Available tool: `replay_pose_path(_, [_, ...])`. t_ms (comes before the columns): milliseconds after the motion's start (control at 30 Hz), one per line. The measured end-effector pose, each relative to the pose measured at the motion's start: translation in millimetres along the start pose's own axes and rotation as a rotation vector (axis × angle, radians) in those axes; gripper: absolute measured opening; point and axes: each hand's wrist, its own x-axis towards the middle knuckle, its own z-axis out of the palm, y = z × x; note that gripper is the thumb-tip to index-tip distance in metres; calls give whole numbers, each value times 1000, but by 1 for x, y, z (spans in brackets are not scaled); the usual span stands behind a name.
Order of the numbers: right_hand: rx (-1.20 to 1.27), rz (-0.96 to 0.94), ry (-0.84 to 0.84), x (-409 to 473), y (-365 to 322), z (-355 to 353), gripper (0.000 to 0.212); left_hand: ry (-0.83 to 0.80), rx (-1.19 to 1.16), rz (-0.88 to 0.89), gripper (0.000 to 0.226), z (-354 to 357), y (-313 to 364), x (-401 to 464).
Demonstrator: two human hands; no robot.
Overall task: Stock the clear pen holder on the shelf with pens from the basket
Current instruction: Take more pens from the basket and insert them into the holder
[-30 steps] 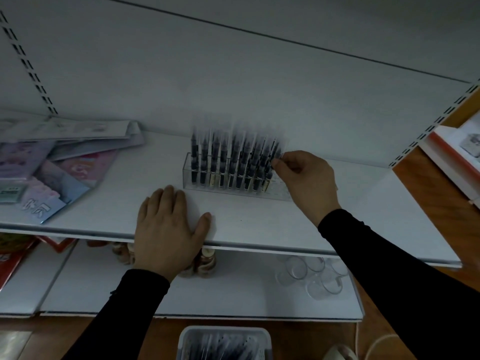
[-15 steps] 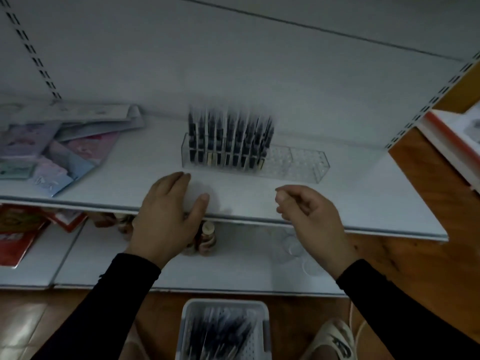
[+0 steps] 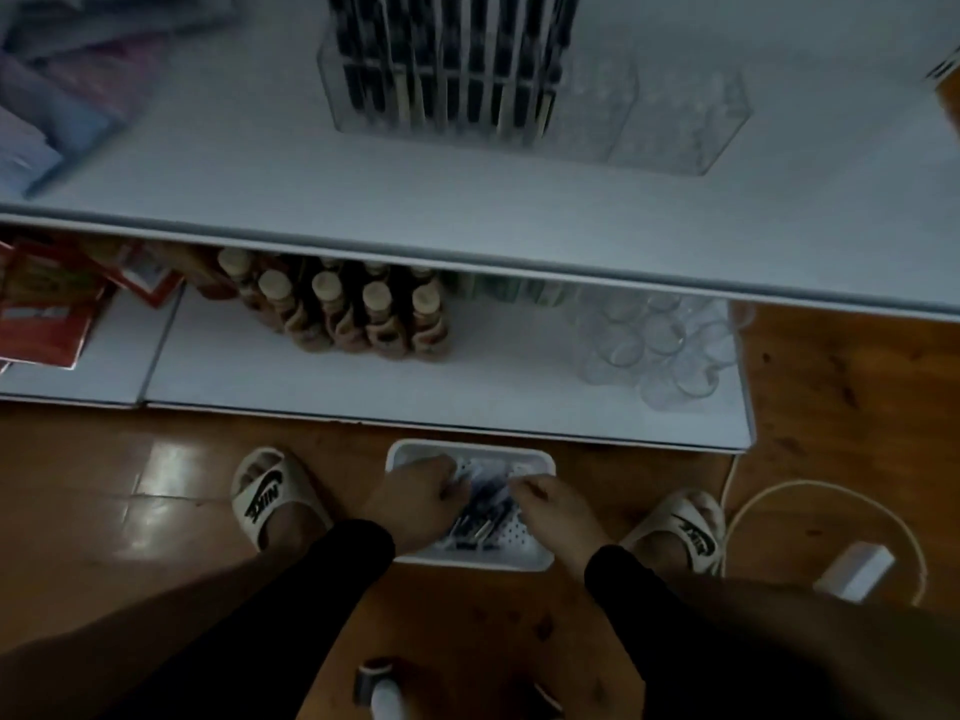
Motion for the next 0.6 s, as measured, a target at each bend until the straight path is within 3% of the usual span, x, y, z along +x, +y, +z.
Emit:
replay_pose_path(100, [212,161,-77,40,24,10,30,-92,7,-101,26,37,-19,38])
replay_pose_path(200, [366,356,-74,74,46,17,58,-179,18,-143,22,64,-29,69])
replay_pose_path(300, [477,474,-79,98,57,22,42,-232,7,-208,33,82,-31,91])
replay_pose_path(433, [661,542,-80,121,71,30,28,-244,61,-277,58,105,-36,114])
replay_pose_path(600, [824,479,-89,139,82,39,36,-156,76,-340,67,128,-33,126])
